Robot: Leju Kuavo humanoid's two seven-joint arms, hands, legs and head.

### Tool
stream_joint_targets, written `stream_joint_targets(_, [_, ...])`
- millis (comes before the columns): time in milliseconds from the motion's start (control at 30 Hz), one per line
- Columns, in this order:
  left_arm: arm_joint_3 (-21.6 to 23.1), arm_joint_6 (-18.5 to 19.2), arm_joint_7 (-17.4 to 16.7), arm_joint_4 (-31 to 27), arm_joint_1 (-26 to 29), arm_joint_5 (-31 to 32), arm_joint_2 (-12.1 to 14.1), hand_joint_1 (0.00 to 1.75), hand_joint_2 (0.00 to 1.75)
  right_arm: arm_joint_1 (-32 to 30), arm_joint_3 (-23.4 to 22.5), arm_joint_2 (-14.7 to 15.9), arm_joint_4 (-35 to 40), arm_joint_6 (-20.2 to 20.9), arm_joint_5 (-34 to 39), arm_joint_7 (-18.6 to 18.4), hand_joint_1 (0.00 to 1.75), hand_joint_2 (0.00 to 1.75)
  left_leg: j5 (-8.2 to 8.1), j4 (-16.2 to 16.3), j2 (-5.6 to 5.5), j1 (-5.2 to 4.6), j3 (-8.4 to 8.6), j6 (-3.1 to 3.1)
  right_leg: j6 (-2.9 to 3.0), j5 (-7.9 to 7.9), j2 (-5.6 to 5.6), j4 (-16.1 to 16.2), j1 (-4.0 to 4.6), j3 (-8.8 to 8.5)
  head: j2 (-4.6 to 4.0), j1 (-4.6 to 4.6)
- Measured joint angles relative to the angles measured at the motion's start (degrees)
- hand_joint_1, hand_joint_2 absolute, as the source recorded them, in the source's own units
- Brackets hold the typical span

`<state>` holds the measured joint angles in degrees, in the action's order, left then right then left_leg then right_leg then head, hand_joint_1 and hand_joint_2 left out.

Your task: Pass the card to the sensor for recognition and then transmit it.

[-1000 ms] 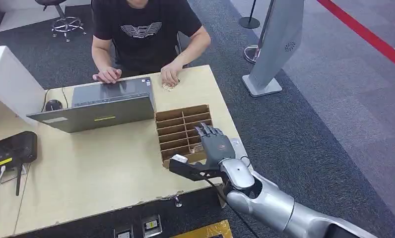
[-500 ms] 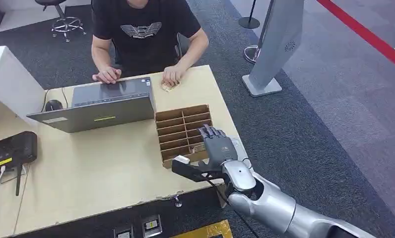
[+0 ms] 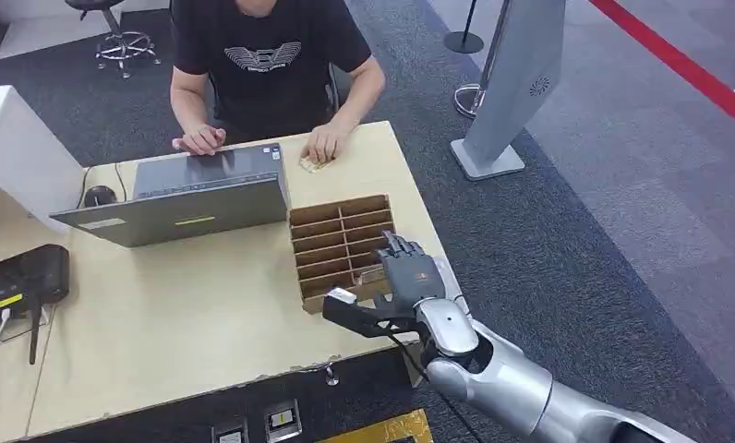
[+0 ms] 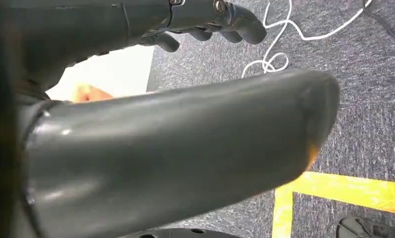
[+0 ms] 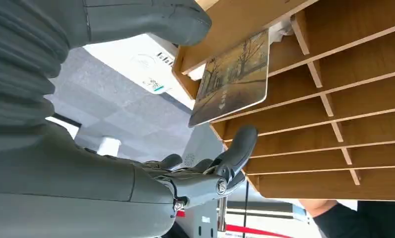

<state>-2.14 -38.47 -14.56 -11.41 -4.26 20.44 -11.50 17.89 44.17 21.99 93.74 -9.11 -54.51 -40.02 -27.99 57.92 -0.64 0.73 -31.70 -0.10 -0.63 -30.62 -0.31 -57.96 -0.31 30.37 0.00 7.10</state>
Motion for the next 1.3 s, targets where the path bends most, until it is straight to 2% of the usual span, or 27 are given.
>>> stream_joint_targets(367, [0.44,0.02,0.00,0.00,0.00,-0.26,0.02,0.00,0.00,-0.03,-0.07,-0.02,0.00,0.07,-0.07,0.55,0.59,1.75,0.00,0.00,0.00,0.00,-0.01,0.00,0.00,0.00,0.00,0.00,0.00,-0.01,0.00,0.00])
stream_joint_targets(433, [0.52,0.04,0.00,0.00,-0.01,-0.26,0.02,0.00,0.00,-0.01,-0.07,-0.07,0.00,0.02,0.04,1.01,0.66,1.75,0.00,0.00,0.00,0.00,-0.01,0.00,0.00,0.00,-0.01,0.00,0.00,-0.01,0.00,0.00])
stream_joint_targets(567, [0.92,0.02,0.00,0.00,-0.05,-0.24,0.02,0.00,0.00,0.18,-0.02,-0.26,-0.28,-0.13,1.07,2.08,0.70,1.75,0.00,0.00,0.00,0.00,-0.02,0.00,0.00,0.00,-0.01,0.00,0.00,-0.02,0.00,0.00])
stream_joint_targets(733, [1.03,0.02,0.00,0.00,-0.15,-0.26,0.02,0.00,0.00,0.49,0.07,-0.94,-1.03,-0.70,1.77,2.86,0.66,1.75,0.00,0.00,0.00,0.00,-0.02,0.00,0.00,0.00,-0.02,0.00,0.00,-0.02,0.00,0.00])
stream_joint_targets(867, [1.09,0.02,-0.02,0.00,-0.16,-0.46,0.02,0.00,0.00,0.77,0.09,-1.55,-1.82,-0.85,2.08,3.24,0.70,1.75,0.00,0.00,0.00,0.00,-0.02,0.00,0.00,0.00,-0.02,0.00,0.00,-0.02,0.00,0.00])
stream_joint_targets(1000, [1.27,0.00,-0.02,0.00,-0.16,-0.87,0.02,0.00,0.00,1.14,0.13,-2.21,-2.73,-0.98,2.54,3.74,0.80,1.75,0.00,0.00,0.00,0.00,-0.02,0.00,0.00,0.00,-0.02,0.00,0.00,-0.02,0.00,0.02])
stream_joint_targets(1300, [1.33,-0.09,-0.02,0.00,-0.16,-1.84,0.02,0.00,0.00,2.24,0.92,-3.54,-4.94,-1.11,2.73,4.28,0.84,1.75,0.00,0.00,0.00,0.00,-0.02,0.00,0.00,0.00,-0.02,0.00,0.00,-0.02,0.00,0.02])
